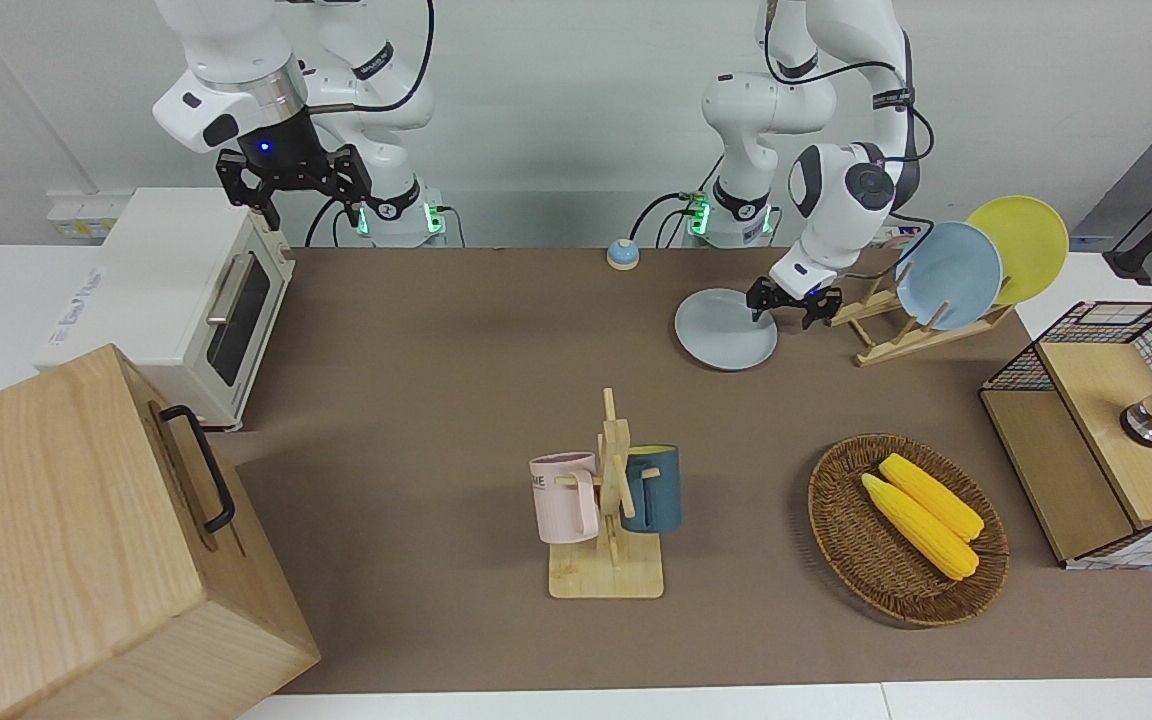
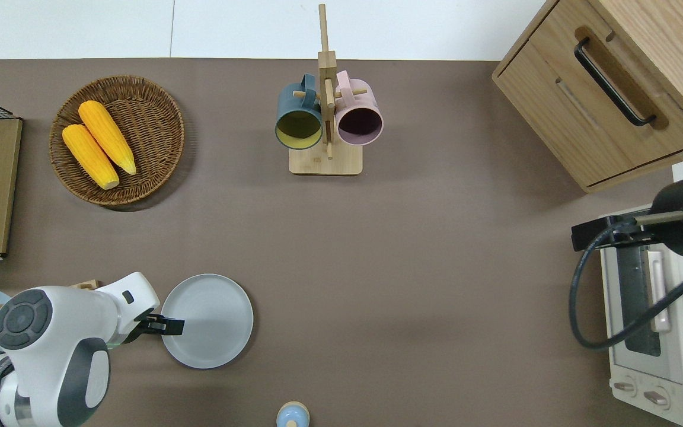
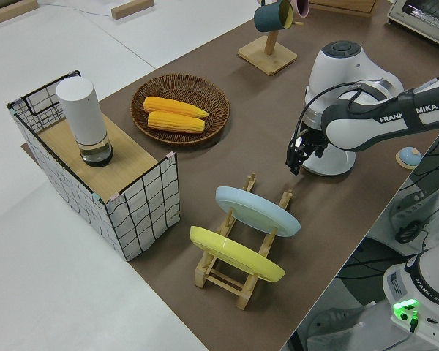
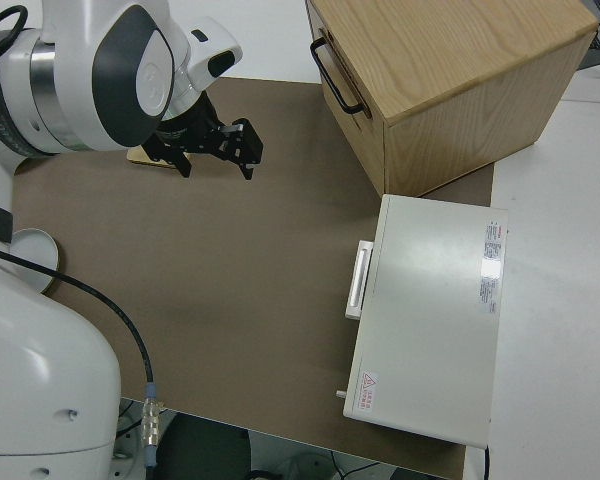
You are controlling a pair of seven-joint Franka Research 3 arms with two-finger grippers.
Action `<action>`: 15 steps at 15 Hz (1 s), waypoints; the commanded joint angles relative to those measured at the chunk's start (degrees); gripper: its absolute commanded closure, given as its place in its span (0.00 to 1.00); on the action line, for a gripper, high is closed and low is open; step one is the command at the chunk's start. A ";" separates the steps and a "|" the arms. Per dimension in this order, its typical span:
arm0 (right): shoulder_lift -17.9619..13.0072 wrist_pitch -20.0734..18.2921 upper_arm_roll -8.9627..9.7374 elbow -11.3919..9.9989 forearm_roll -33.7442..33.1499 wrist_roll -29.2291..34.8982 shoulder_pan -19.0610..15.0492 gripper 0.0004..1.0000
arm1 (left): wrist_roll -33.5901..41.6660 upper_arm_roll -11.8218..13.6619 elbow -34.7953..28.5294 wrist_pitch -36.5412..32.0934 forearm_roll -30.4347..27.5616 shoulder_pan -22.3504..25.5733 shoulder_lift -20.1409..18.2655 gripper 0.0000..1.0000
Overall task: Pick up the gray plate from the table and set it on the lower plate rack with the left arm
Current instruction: 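Close the left gripper on the gray plate's rim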
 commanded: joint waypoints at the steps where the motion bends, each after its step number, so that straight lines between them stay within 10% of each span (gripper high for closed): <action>1: -0.14 -0.83 0.29 0.35 0.43 0.01 -0.41 0.01 | -0.60 0.43 -1.16 2.40 -0.64 -1.18 0.23 0.01; 15: -0.14 -0.83 0.38 0.35 0.43 0.01 -0.41 0.01 | -0.96 0.26 -1.86 9.33 -0.72 -1.62 6.46 0.01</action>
